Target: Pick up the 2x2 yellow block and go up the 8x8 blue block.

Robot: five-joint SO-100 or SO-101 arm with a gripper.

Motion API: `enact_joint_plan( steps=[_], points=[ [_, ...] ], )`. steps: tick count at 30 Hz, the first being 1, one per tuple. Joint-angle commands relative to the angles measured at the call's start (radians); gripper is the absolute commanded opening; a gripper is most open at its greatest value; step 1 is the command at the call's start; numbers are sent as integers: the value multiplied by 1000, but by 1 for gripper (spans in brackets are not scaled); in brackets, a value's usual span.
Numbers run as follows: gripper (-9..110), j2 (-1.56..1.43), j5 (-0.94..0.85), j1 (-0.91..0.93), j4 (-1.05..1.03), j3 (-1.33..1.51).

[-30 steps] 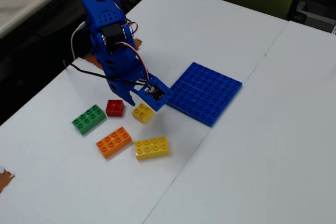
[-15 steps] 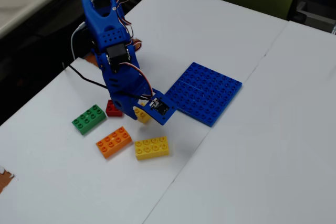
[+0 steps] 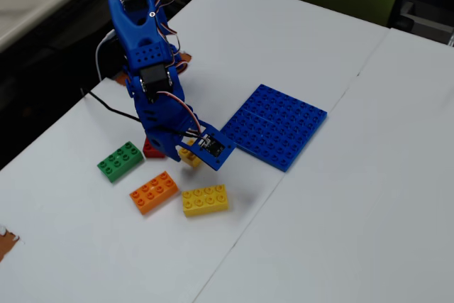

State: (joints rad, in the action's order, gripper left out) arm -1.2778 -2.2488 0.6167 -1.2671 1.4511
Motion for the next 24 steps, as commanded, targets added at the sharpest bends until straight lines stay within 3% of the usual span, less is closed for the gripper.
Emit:
enact_joint_plan(
  steps=[1,13,17,20,24],
  points=[
    [25,-3,-5,3,12,-2],
    [20,35,20,-18,51,-2],
    [15,38,37,-26,58,-2],
    [5,38,67,-29,61,-5],
    [3,5,72,-31,44,-3]
  ],
)
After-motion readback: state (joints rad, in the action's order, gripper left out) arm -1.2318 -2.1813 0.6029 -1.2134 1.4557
